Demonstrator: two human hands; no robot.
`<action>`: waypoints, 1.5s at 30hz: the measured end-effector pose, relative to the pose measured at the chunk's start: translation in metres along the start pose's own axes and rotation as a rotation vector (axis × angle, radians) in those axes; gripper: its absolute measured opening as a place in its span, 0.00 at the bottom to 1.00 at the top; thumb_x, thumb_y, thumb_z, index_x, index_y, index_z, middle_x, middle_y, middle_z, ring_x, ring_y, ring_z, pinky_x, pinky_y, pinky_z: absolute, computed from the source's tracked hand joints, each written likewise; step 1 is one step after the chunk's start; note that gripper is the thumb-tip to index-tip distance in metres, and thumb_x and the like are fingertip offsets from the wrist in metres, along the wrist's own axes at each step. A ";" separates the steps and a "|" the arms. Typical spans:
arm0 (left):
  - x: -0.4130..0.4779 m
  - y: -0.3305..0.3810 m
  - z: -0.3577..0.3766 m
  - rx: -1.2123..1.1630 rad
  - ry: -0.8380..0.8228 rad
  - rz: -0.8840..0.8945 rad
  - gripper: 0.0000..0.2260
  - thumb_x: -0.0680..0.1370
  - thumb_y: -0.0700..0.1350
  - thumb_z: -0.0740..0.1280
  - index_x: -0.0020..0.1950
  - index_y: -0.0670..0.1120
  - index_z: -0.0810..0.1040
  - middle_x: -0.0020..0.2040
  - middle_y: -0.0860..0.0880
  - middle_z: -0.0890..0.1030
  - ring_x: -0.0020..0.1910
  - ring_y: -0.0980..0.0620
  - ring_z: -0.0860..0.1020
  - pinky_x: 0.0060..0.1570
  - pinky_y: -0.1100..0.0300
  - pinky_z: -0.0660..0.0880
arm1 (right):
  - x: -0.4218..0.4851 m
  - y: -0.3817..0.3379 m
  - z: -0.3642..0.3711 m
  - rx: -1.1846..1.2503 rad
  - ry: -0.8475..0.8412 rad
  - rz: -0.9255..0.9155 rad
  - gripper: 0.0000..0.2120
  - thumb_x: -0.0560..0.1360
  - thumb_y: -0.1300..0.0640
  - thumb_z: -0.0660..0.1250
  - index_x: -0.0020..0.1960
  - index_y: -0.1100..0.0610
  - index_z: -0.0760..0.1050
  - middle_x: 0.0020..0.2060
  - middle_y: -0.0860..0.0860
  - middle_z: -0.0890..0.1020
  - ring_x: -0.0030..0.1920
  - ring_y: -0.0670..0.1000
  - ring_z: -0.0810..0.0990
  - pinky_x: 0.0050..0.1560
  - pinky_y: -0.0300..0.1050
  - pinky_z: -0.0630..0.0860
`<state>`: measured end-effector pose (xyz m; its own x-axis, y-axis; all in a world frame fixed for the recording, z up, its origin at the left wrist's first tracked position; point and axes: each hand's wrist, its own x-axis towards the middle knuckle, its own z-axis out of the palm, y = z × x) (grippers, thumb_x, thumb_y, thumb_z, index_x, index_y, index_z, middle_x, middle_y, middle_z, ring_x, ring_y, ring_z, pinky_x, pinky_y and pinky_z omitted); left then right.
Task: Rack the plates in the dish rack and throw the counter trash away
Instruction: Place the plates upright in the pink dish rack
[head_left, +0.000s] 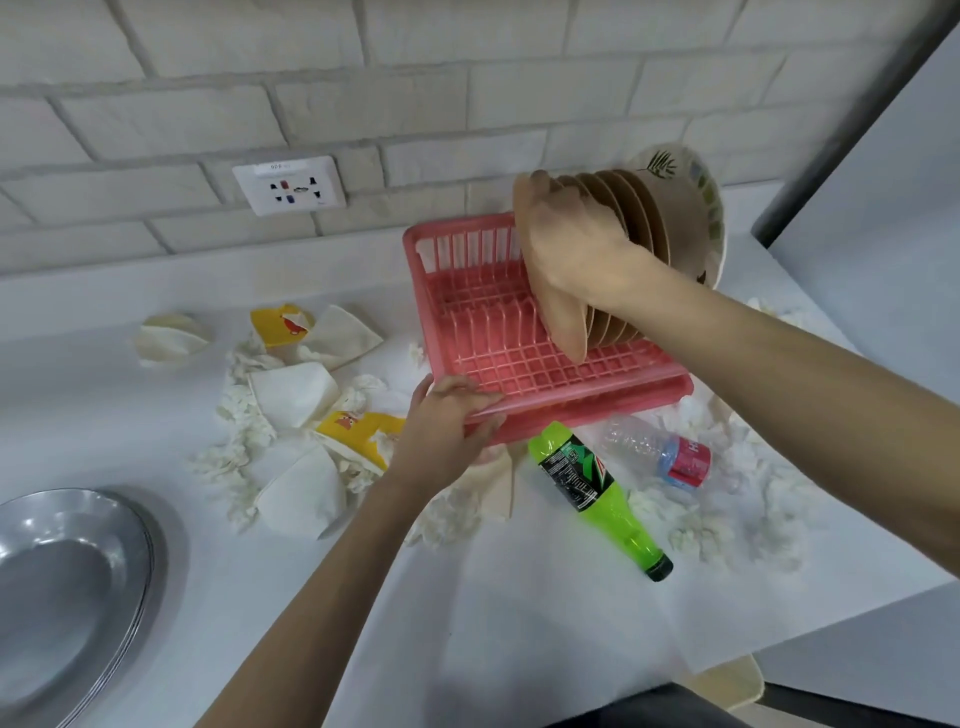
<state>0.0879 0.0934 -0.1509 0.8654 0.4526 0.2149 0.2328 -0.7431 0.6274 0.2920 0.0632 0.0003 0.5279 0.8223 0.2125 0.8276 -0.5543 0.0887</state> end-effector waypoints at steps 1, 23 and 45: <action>0.000 0.000 0.001 -0.001 0.007 0.006 0.25 0.75 0.63 0.56 0.62 0.53 0.83 0.55 0.57 0.83 0.63 0.57 0.71 0.72 0.49 0.57 | 0.002 -0.002 0.001 -0.020 -0.013 -0.012 0.24 0.75 0.66 0.63 0.69 0.68 0.60 0.56 0.65 0.75 0.54 0.64 0.78 0.39 0.47 0.69; -0.001 -0.004 0.004 -0.033 0.074 0.041 0.20 0.76 0.58 0.61 0.61 0.51 0.83 0.52 0.56 0.83 0.62 0.59 0.71 0.68 0.45 0.66 | 0.045 -0.027 0.011 -0.141 -0.159 -0.040 0.25 0.78 0.67 0.61 0.72 0.66 0.59 0.60 0.64 0.75 0.59 0.62 0.75 0.45 0.48 0.66; -0.001 -0.004 0.003 -0.086 0.058 0.036 0.19 0.77 0.58 0.62 0.61 0.52 0.83 0.51 0.56 0.84 0.60 0.56 0.73 0.65 0.50 0.67 | 0.057 -0.007 0.001 -0.384 -0.130 -0.168 0.15 0.74 0.69 0.62 0.61 0.65 0.73 0.63 0.64 0.68 0.65 0.64 0.65 0.61 0.56 0.66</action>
<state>0.0877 0.0946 -0.1562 0.8447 0.4560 0.2801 0.1607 -0.7154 0.6800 0.3166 0.1146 0.0108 0.4323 0.9007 0.0420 0.7861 -0.3993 0.4718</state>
